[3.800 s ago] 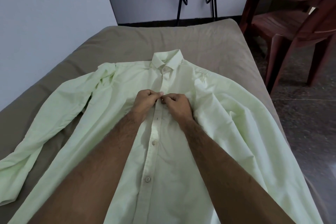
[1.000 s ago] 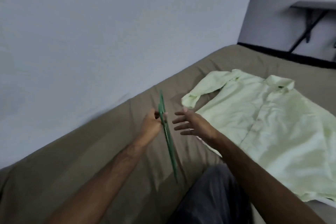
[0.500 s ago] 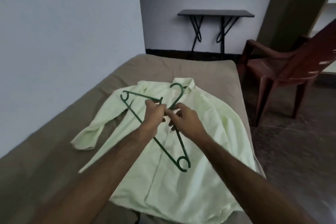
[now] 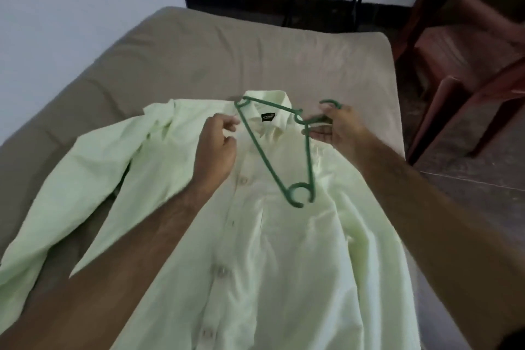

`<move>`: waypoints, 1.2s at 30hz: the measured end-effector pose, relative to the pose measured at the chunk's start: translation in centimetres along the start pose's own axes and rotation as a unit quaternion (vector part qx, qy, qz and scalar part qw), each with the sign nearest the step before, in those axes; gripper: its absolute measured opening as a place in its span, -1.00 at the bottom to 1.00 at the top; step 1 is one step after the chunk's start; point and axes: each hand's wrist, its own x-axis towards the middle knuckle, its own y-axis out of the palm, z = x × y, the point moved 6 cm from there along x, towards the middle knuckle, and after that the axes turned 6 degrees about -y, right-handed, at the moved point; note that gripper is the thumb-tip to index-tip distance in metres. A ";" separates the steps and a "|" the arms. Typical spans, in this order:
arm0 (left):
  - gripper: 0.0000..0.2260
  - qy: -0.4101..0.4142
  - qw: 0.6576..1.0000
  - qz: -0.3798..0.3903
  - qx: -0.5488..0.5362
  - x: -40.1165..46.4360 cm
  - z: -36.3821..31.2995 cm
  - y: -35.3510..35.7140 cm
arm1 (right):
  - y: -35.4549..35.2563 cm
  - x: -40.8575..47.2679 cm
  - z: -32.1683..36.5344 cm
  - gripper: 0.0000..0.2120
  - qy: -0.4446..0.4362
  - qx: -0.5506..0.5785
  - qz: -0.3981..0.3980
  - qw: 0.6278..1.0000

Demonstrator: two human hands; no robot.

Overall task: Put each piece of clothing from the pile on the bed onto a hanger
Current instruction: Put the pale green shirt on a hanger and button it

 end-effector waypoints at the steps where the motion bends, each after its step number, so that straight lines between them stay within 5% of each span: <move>1: -0.64 -0.035 0.999 0.019 0.019 0.7 1.0 0.0 | -0.9 1.1 -0.3 -0.71 0.025 0.016 -0.023 0.999; 4: -0.64 -0.113 0.984 0.115 0.070 2.7 3.2 1.2 | -2.2 2.7 -0.1 -0.81 0.057 -0.013 -0.065 0.996; 8: -0.67 -0.089 0.973 0.150 0.152 4.5 3.0 3.3 | -3.5 4.8 1.3 -0.84 0.052 -0.034 -0.019 0.998; 11: -0.66 -0.043 0.963 0.151 0.220 5.6 2.1 4.8 | -5.0 7.4 3.2 -0.83 0.050 0.038 -0.030 0.998; 16: -0.35 0.004 0.913 0.166 0.373 6.7 0.7 8.3 | -6.5 12.6 5.6 -0.85 0.027 0.232 -0.139 0.962; 20: -0.78 0.093 0.890 0.082 0.438 7.1 -1.3 10.2 | -5.1 16.7 6.4 -0.90 0.009 0.248 -0.166 0.954; 27: -0.82 -0.036 0.990 0.068 0.116 7.3 -1.3 9.0 | 1.1 20.2 6.2 -0.80 0.042 0.158 -0.114 0.980; 31: -0.88 -0.111 0.992 0.055 -0.037 8.4 -0.9 8.4 | 5.8 19.5 5.8 -0.93 0.049 -0.027 0.010 0.998; 36: -0.89 -0.147 0.978 0.088 -0.121 8.1 -0.4 8.4 | 6.9 19.3 5.6 -0.79 0.028 -0.241 0.156 0.958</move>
